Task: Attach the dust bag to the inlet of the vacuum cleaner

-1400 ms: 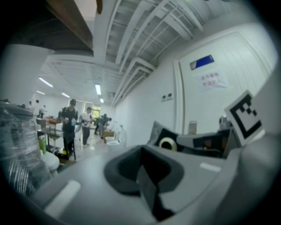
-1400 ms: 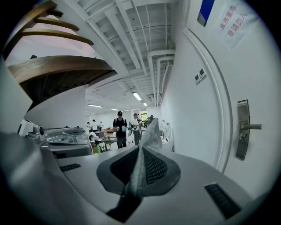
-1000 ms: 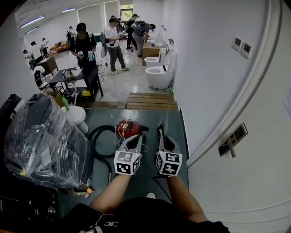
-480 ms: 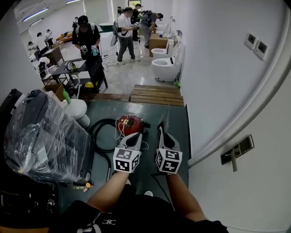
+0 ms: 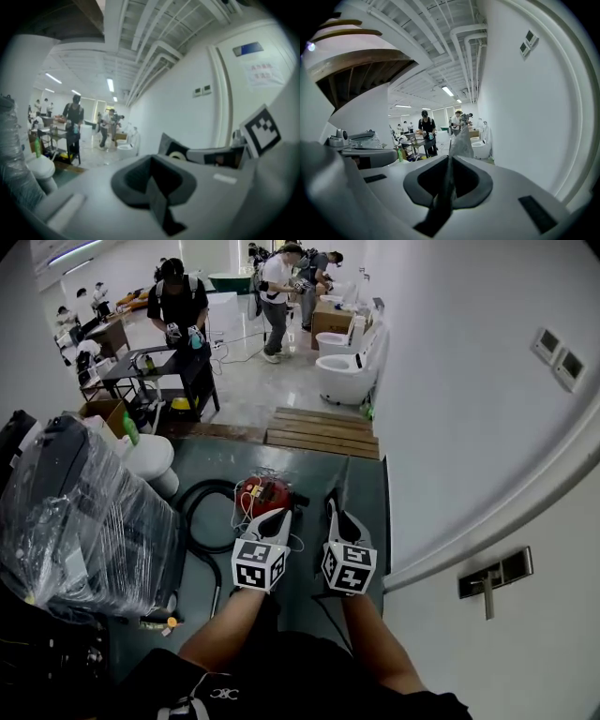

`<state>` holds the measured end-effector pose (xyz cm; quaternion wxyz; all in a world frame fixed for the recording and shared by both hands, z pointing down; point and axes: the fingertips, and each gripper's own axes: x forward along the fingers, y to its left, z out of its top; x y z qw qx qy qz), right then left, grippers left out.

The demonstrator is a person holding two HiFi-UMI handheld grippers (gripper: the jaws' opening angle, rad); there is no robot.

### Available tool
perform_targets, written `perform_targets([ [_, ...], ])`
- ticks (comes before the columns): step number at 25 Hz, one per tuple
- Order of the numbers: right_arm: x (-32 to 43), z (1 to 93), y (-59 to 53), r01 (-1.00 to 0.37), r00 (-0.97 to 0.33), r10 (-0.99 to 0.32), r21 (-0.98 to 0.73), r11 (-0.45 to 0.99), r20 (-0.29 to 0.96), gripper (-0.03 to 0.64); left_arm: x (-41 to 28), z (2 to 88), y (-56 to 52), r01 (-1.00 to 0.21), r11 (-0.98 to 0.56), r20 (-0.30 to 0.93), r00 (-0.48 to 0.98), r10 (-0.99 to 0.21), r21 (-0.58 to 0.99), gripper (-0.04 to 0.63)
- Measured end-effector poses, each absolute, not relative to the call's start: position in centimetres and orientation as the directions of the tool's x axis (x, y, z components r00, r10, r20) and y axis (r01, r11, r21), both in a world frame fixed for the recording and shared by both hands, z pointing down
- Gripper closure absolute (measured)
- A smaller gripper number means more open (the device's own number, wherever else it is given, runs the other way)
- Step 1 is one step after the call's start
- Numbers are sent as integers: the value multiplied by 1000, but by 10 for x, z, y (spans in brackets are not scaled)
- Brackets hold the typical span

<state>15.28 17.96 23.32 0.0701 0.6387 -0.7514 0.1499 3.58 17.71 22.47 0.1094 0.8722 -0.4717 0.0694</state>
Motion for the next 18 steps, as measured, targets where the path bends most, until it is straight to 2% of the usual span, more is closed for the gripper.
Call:
perform_targets([
  [9, 142, 259, 83, -992, -107, -929, -99, 77, 355, 597, 14, 252, 70, -811, -560, 239, 585, -775, 171, 597],
  [18, 118, 303, -13, -998, -23, -892, -61, -5, 452, 597, -27, 310, -23, -784, -567, 324, 621, -714, 253, 597],
])
